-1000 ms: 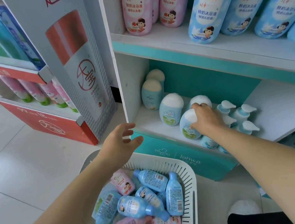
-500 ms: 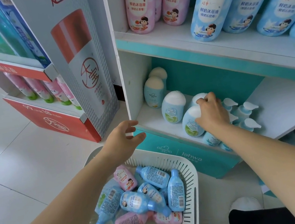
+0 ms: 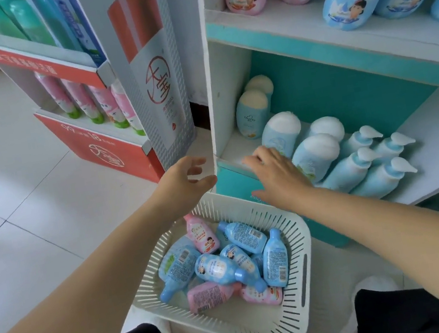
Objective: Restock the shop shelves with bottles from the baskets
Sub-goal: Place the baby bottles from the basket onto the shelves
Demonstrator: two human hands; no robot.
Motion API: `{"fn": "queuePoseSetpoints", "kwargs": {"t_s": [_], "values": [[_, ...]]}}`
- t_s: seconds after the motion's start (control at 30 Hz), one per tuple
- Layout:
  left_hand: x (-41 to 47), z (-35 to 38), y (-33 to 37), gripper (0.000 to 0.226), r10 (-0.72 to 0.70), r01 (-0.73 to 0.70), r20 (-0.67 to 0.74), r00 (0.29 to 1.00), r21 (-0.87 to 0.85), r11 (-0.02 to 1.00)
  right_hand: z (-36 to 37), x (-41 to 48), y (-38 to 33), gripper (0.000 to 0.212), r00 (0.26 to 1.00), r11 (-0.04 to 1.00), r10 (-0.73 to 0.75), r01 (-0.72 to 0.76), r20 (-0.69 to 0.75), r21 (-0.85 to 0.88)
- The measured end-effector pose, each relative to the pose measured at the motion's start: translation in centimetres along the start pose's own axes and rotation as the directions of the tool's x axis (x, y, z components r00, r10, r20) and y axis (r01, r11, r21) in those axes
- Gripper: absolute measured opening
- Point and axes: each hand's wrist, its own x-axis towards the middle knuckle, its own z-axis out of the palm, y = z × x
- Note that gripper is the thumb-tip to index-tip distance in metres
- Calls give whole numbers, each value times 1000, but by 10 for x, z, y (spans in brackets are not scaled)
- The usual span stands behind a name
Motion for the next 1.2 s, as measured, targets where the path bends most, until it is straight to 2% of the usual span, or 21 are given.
{"fn": "queuePoseSetpoints", "kwargs": {"t_s": [0.1,0.2,0.47,0.57,0.67,0.77,0.87,0.93,1.03,1.13,1.2], "values": [[-2,-10,-11,46,-8,8,-14,1000,10,1000,17,0,-20,56,988,997,-70,71,137,0],[-6,-22,-24,46,-32,32,-39,999,-6,999,27,8,-33,57,975,998,-64,59,214,28],[-25,-56,-68,42,-75,79,-86,993,43,996,54,38,-76,61,963,985,-49,3,265,173],[-33,-71,-90,40,-128,131,-122,984,20,991,80,44,-96,56,957,970,-51,-20,286,242],[-38,-83,-110,36,-195,194,-184,963,-26,981,114,47,-116,61,923,958,-53,-60,380,279],[-40,-90,-129,34,-249,234,-243,937,-91,968,147,49,-132,67,881,969,-106,-12,461,247],[-38,-85,-146,36,-300,273,-250,921,-139,952,169,49,-144,69,807,975,-126,-7,577,224],[-34,-78,-154,37,-312,291,-208,927,-124,949,182,48,-149,69,771,980,-157,42,617,197],[-18,-72,-160,40,-225,232,-150,963,25,972,201,51,-152,67,739,977,-212,162,639,137],[2,-68,-164,40,-149,163,-114,982,126,978,218,53,-152,78,673,952,-245,304,698,40],[12,-61,-169,42,-142,156,-93,985,162,974,225,53,-150,81,654,933,-257,359,712,6]]}}
